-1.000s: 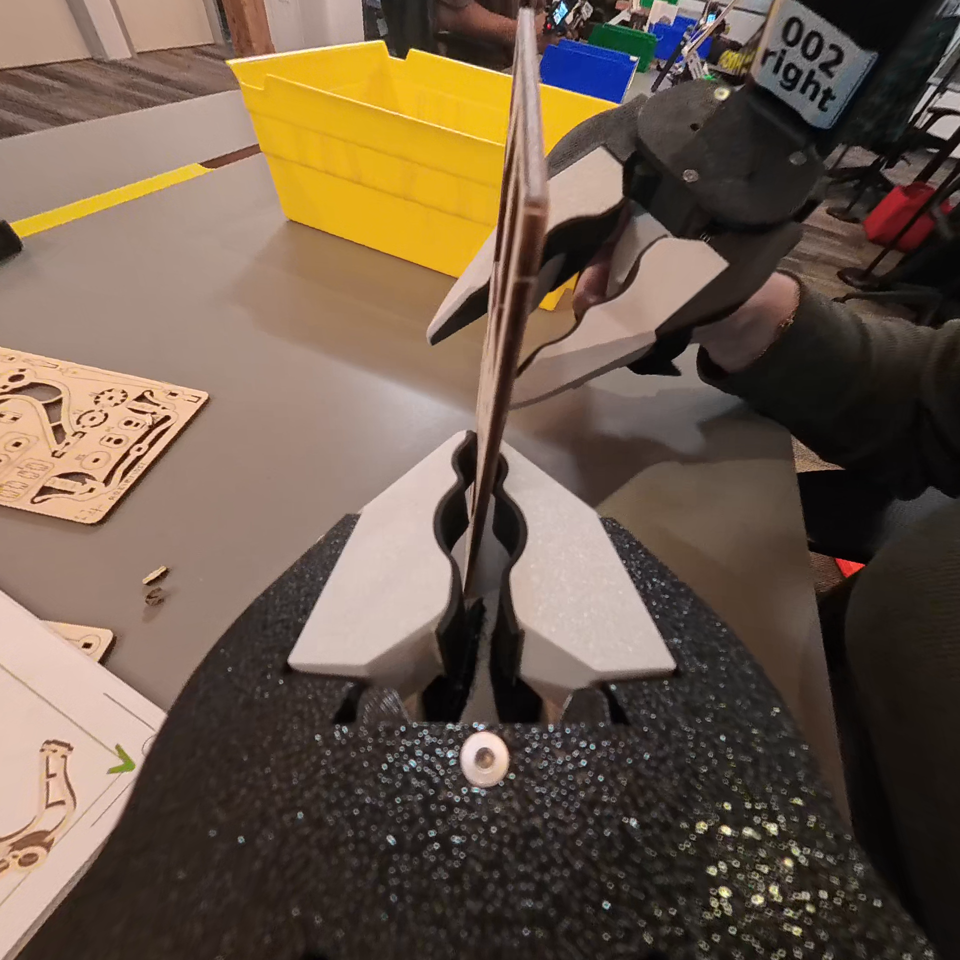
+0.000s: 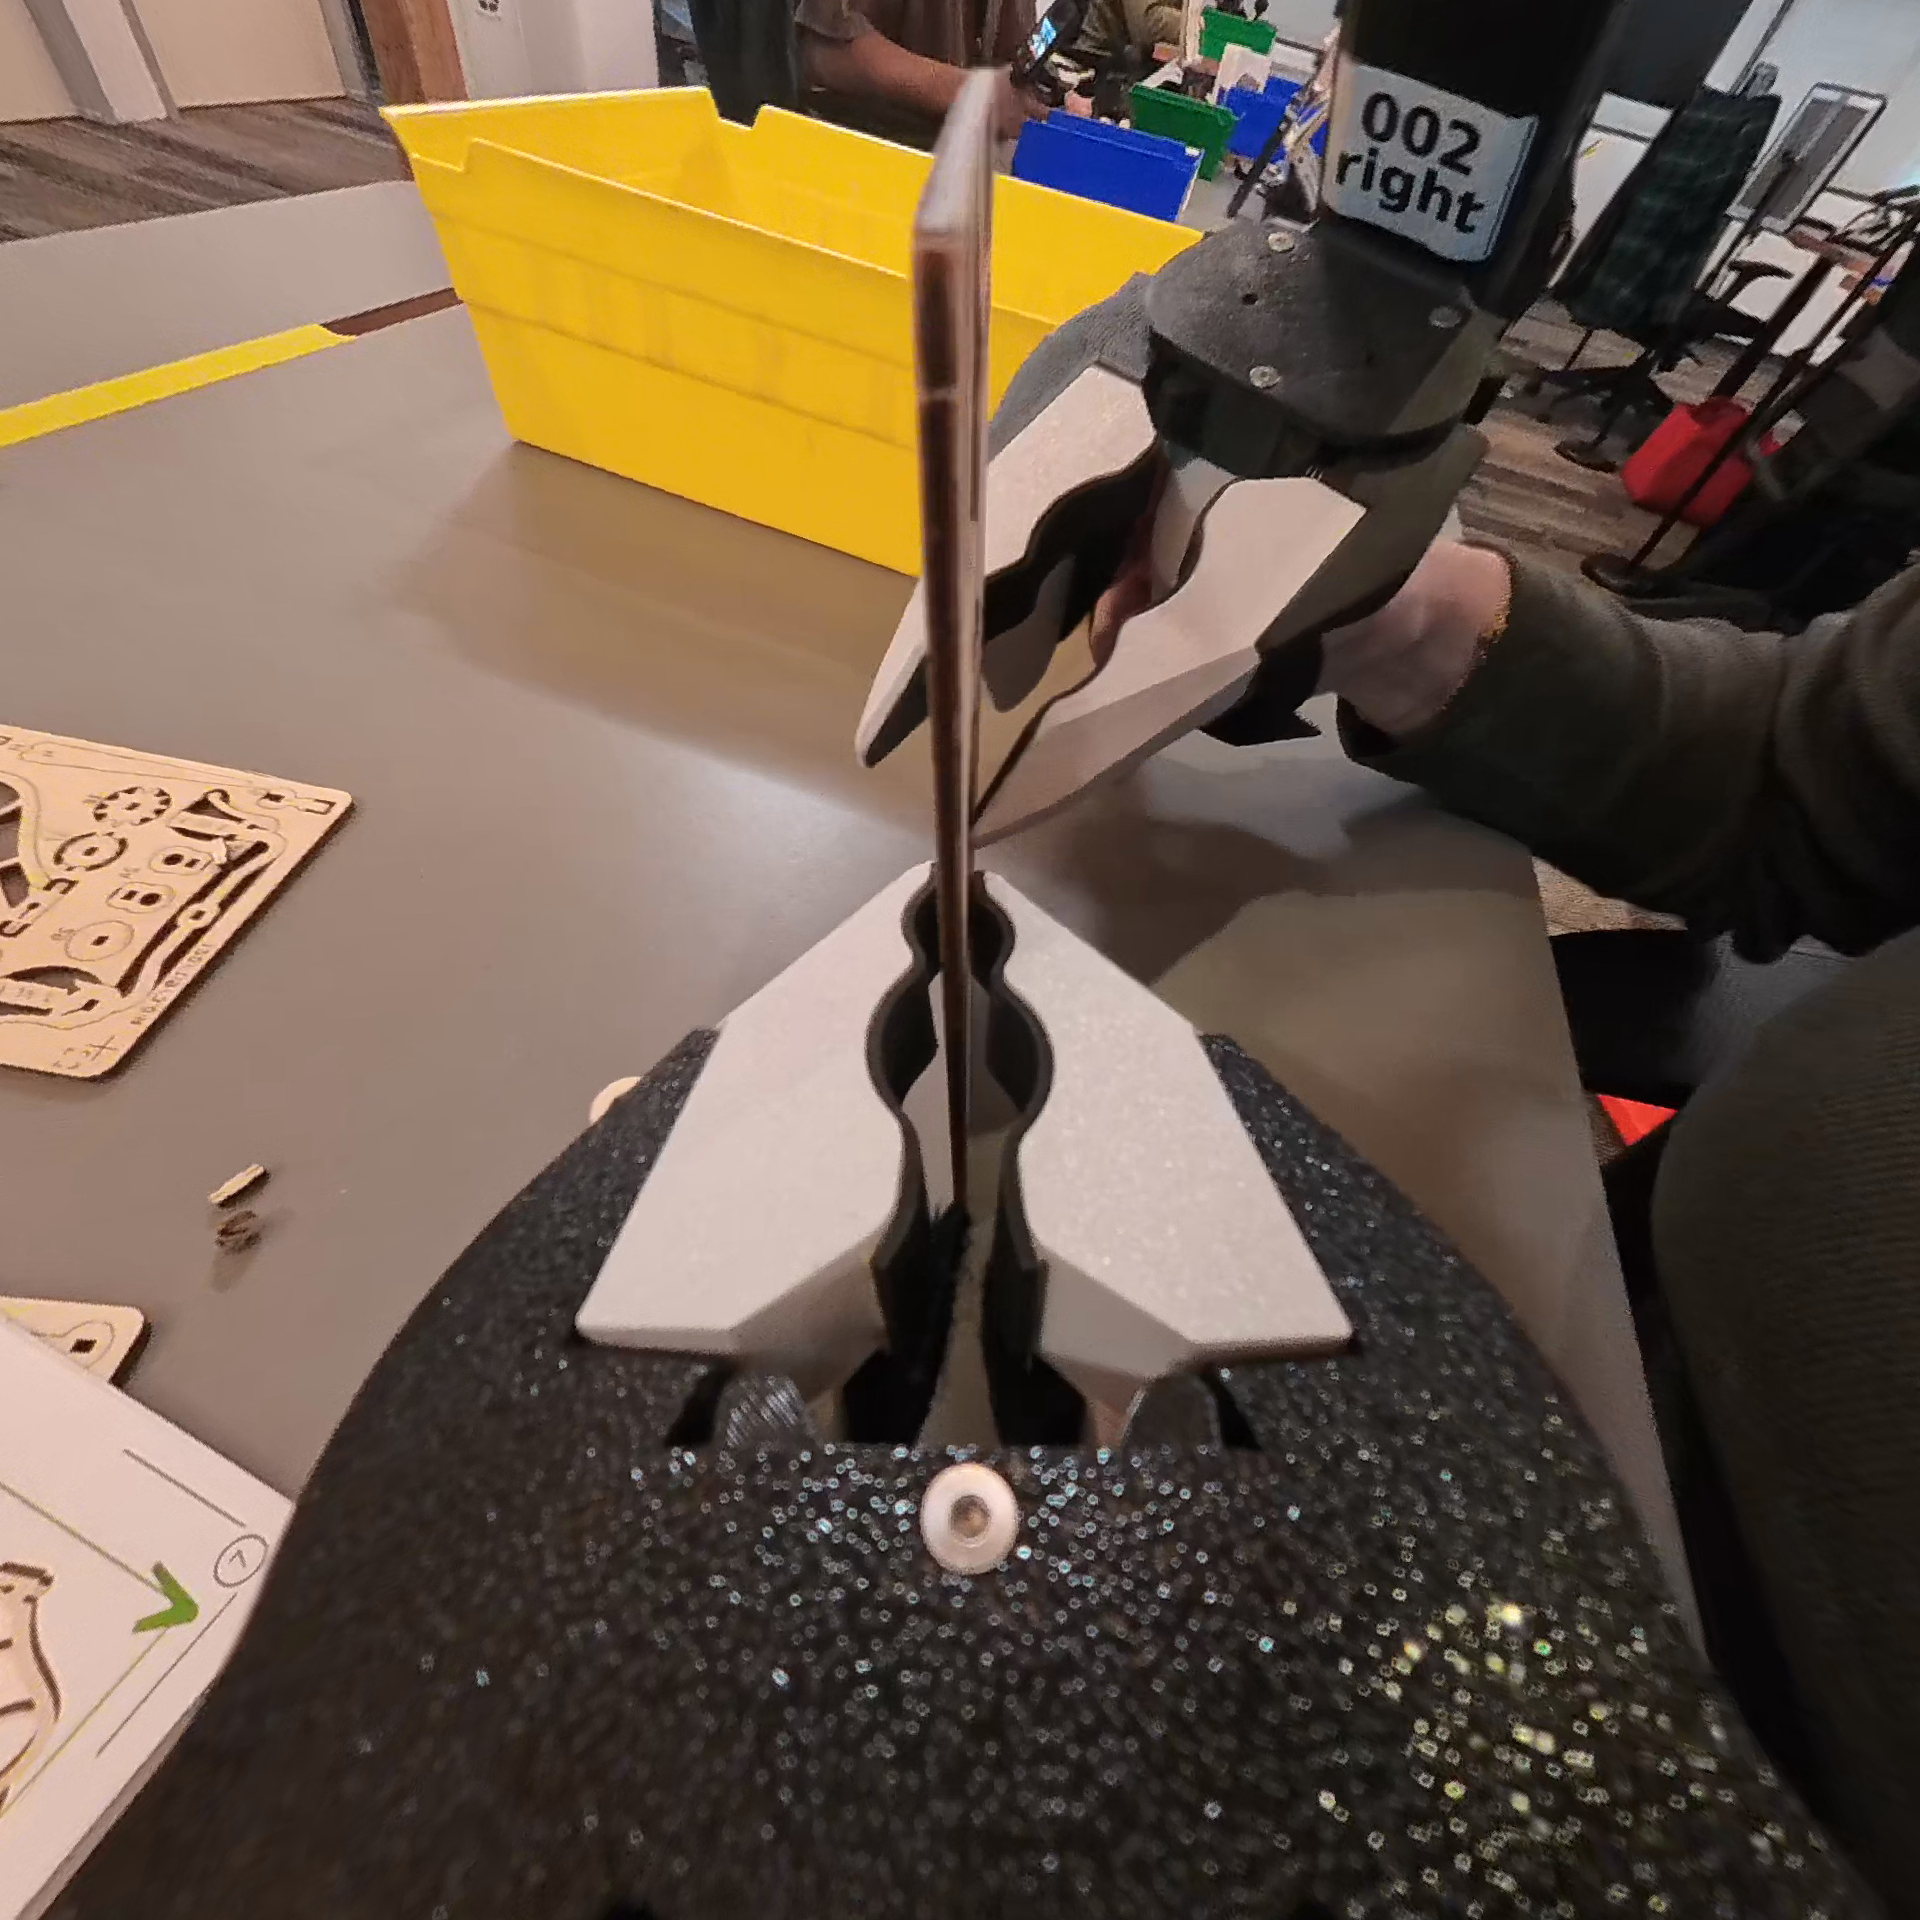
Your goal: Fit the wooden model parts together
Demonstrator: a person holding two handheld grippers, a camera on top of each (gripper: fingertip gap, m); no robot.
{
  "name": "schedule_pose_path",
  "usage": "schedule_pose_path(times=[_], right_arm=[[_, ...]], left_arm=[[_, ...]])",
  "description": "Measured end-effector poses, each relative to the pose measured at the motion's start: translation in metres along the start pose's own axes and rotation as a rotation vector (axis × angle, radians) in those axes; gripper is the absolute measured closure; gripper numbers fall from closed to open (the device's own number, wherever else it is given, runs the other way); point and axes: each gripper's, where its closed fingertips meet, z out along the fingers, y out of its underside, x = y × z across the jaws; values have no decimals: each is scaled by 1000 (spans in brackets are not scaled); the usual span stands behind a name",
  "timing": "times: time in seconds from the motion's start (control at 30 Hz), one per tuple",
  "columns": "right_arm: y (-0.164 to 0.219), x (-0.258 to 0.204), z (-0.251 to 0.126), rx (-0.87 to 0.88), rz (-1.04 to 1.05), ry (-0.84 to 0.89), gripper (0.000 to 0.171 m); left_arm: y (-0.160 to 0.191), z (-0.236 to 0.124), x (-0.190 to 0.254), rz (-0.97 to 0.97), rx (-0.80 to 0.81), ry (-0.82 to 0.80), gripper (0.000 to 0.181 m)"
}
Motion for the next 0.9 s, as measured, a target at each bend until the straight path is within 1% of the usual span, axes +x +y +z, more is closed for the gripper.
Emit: schedule_pose_path(times=[0.37,0.43,0.5,0.67,0.73,0.8,0.87,0.9], right_arm=[[0,3,-1,-5,74,120,150],[0,5,-1,-3,66,141,151],[0,6,0,14,79,129,151],[-1,6,1,52,99,58,148],[0,4,2,42,101,29,136],[5,5,3,10,99,35,136],[9,8,3,-13,85,62,142],[9,8,3,-12,90,62,142]], left_arm=[[0,1,-1,-38,11,-13,181],[0,1,-1,-10,7,-26,181],[0,1,-2,-5,7,-37,181],[-1,2,-2,-60,32,23,181],[-1,3,-3,-48,37,12,181],[-2,4,-4,-63,42,14,181],[-2,4,-4,-62,41,14,181],[-2,4,-4,-60,41,12,181]])
